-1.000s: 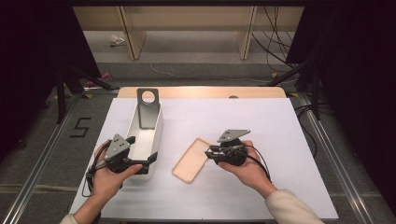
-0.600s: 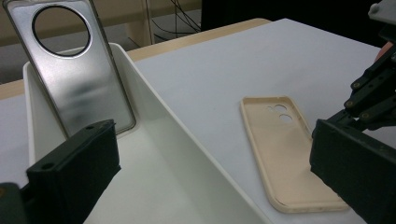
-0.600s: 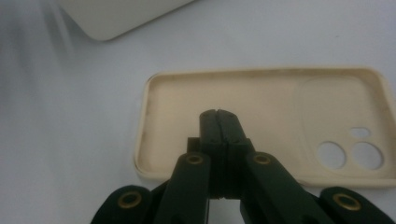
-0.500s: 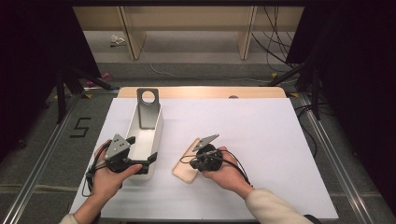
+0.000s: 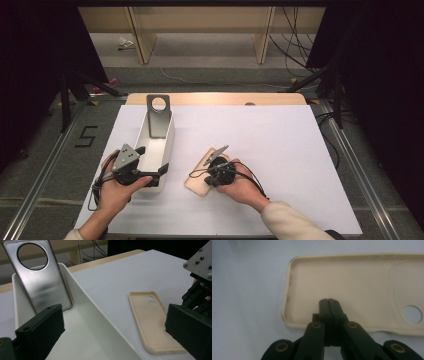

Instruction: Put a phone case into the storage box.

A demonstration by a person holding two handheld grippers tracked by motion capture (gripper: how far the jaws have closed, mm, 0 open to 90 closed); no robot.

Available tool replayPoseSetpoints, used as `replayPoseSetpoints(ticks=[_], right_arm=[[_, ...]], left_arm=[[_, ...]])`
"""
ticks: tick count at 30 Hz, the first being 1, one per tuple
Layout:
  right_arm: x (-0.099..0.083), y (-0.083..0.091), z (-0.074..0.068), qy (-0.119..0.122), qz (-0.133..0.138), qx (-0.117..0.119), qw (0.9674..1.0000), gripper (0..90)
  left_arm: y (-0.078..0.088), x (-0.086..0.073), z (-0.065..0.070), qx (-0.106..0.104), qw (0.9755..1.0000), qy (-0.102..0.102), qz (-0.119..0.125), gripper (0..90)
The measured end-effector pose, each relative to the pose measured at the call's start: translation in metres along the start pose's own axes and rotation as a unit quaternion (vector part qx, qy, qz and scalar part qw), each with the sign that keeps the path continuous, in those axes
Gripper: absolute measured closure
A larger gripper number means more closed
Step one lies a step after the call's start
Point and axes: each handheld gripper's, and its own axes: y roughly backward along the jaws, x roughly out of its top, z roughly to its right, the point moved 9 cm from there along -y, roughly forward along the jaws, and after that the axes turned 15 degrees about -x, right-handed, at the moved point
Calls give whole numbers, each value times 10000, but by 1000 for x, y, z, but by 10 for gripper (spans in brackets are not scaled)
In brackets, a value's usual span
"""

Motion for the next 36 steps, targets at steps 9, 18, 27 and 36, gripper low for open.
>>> replayPoseSetpoints(ticks=[9, 18, 27, 36], right_arm=[[-8, 5, 6, 216, -249, 47, 9994, 900], [-19, 12, 16, 384, -443, 14, 9983, 900], [-26, 16, 27, 337, -558, -66, 9979, 900], [-27, 16, 28, 323, -578, -87, 9978, 900]], left_arm=[[0, 0, 1, -24, 10000, -1, 8, 17], [0, 0, 2, -39, 10000, -9, -9, 18], [-1, -1, 2, -52, 10000, -16, -26, 20], [-1, -2, 3, -59, 10000, -20, -34, 21]])
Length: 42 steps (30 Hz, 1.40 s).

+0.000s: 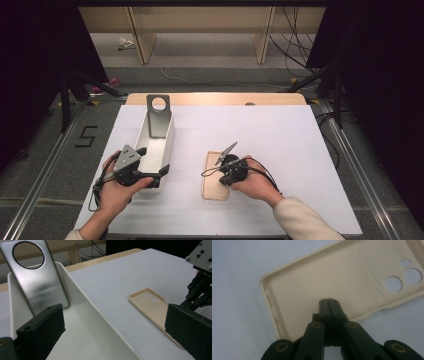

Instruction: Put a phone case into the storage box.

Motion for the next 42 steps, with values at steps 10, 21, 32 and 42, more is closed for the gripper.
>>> replayPoseSetpoints(ticks=[10, 21, 32, 42], right_arm=[[3, 5, -1, 74, 179, -31, 9998, 764], [6, 11, -3, 335, 223, -54, 9992, 367], [6, 13, -11, 778, 168, -96, 9968, 245], [5, 12, -20, 1213, 92, -116, 9925, 238]], left_arm=[[0, 0, 0, -5, 10000, 5, -4, 21], [0, 0, 1, -19, 10000, -11, -12, 21], [-1, -1, 1, -24, 10000, -12, -29, 23], [-1, -1, 1, -28, 10000, -17, -26, 24]])
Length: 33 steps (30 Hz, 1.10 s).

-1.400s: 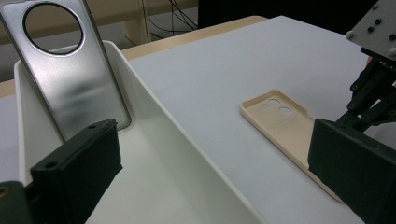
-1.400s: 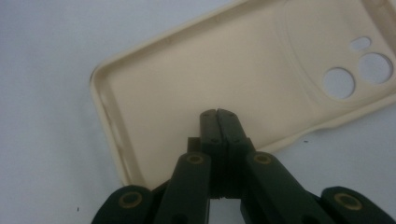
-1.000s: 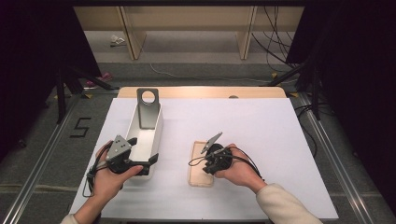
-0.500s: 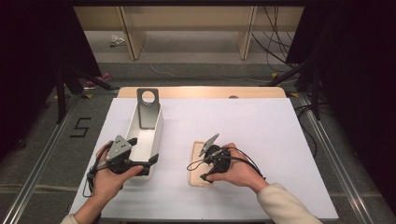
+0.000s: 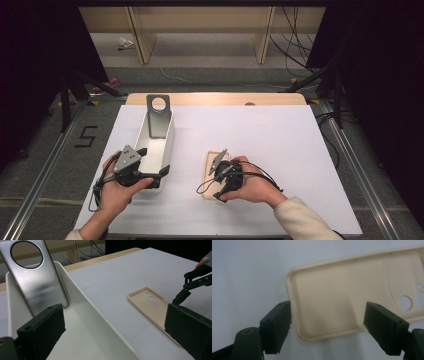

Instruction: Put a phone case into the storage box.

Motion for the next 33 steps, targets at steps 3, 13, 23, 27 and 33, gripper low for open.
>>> replayPoseSetpoints(ticks=[3, 13, 23, 27, 33], right_arm=[[0, -2, -2, 141, -76, -51, 9999, 244], [2, -9, -10, 531, -299, -162, 9980, 268], [4, -11, -12, 779, -434, -247, 9957, 314], [4, -10, -15, 855, -446, -161, 9952, 377], [5, -8, -20, 1068, -525, -125, 9928, 492]], left_arm=[[0, 0, 0, -3, 10000, 4, 3, 24], [-1, -1, 0, -13, 10000, 7, -15, 25], [-2, -1, 1, -28, 10000, 1, -26, 25], [-2, -1, 2, -40, 10000, 2, -25, 26], [-3, -1, 3, -72, 10000, -2, -32, 30]])
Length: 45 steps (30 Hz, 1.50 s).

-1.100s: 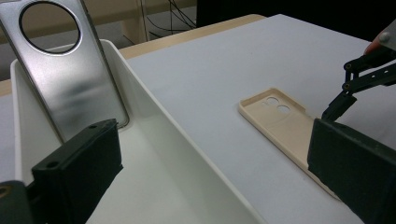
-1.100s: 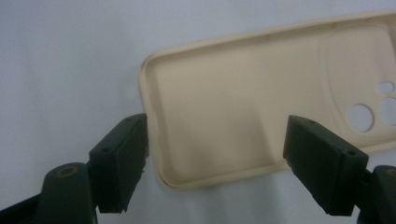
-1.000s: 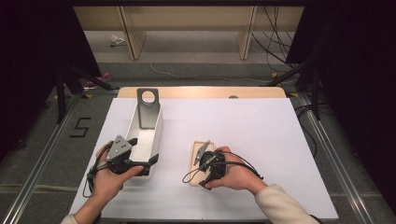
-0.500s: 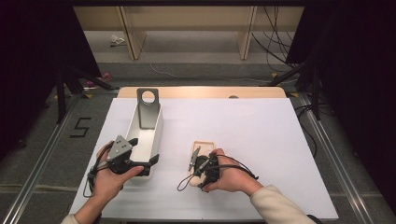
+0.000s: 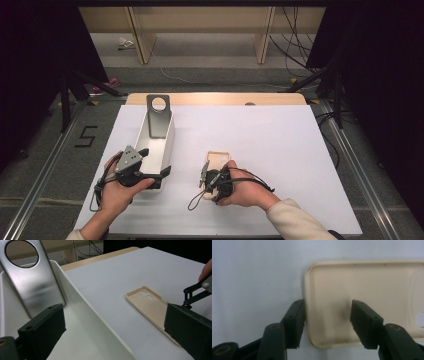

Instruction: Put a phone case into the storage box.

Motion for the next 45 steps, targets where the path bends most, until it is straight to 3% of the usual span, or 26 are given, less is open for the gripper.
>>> replayPoseSetpoints(ticks=[8, 33, 45], right_arm=[[1, 3, -6, 223, 6, 156, 9996, 630], [2, 7, -14, 465, 7, 284, 9985, 846], [0, 8, -14, 392, 104, 292, 9988, 866]], left_arm=[[-1, 0, 1, -25, 10000, 2, 2, 37], [-1, 0, 2, -52, 10000, -6, 7, 45], [0, 0, 2, -59, 10000, -2, 14, 48]])
